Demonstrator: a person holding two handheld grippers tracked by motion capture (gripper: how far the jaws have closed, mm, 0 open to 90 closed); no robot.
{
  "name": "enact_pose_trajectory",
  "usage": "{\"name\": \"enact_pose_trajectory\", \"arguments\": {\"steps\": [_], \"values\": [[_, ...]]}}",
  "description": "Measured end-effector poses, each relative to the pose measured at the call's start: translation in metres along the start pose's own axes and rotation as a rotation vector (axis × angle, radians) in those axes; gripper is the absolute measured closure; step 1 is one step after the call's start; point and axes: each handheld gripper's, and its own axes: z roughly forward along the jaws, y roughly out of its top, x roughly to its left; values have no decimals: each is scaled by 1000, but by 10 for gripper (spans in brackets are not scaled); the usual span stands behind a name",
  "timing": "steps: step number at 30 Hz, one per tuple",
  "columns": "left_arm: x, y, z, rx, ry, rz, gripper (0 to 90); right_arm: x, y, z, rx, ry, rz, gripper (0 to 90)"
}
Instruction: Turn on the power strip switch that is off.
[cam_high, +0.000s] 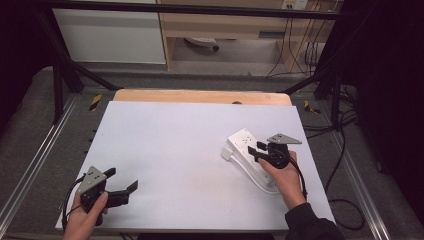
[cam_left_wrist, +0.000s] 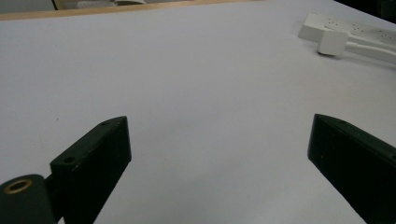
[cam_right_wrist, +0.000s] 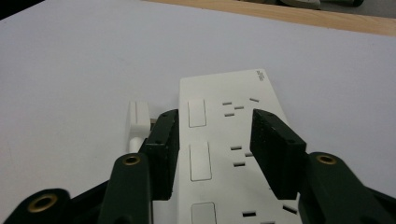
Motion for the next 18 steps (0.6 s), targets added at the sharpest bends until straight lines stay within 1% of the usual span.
{"name": "enact_pose_trajectory", "arguments": {"steps": [4,9,12,14,18], "values": [[0,0,0,-1,0,0,59,1,2,-2,0,-3,7,450],[0,0,0,-1,0,1,59,0,4,-4,0,-14,11,341],[0,0,0,-1,0,1,60,0,5,-5,-1,-24,8,256],[0,0,0,-1,0,1,59,0,6,-5,-3,-38,14,203],[0,0,0,-1,0,1,60,-2,7,-7,-14,-51,24,106]]}}
